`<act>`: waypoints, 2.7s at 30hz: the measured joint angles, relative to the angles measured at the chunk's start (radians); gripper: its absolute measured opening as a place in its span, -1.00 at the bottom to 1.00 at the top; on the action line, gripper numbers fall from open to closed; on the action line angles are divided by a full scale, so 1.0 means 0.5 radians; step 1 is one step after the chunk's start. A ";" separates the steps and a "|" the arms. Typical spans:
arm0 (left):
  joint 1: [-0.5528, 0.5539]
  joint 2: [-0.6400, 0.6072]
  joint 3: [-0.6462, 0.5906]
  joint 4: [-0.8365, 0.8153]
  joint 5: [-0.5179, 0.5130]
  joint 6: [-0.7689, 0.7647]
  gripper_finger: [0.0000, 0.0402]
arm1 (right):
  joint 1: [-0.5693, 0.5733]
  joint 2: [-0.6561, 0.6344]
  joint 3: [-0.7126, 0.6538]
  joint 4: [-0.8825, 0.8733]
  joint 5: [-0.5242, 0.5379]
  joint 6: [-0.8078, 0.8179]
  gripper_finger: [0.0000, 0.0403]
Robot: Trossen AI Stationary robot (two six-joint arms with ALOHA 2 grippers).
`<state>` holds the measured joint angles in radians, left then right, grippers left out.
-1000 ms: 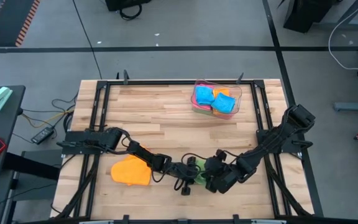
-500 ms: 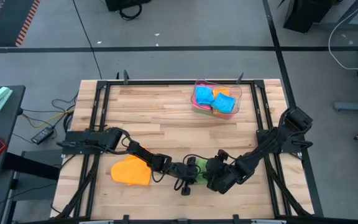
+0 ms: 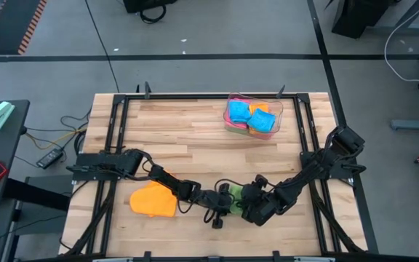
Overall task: Fold microfiber towels
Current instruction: Fold the green towel
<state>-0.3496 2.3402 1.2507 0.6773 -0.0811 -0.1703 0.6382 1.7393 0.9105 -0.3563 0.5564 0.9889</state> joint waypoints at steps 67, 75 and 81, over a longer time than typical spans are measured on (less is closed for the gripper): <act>0.021 0.001 -0.001 0.047 0.007 0.117 -0.82 | 0.020 -0.051 0.266 -0.337 -0.213 0.200 0.15; 0.071 -0.032 -0.001 0.008 0.005 0.084 -0.85 | 0.015 -0.057 0.342 -0.311 -0.229 0.005 0.14; 0.092 -0.032 -0.001 -0.029 0.005 0.036 -0.82 | 0.012 -0.057 0.340 -0.367 0.030 -0.040 0.14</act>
<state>-0.3037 2.3240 1.2503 0.6627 -0.0788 -0.1524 0.6441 1.7107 1.0806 -0.5398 0.5715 0.9691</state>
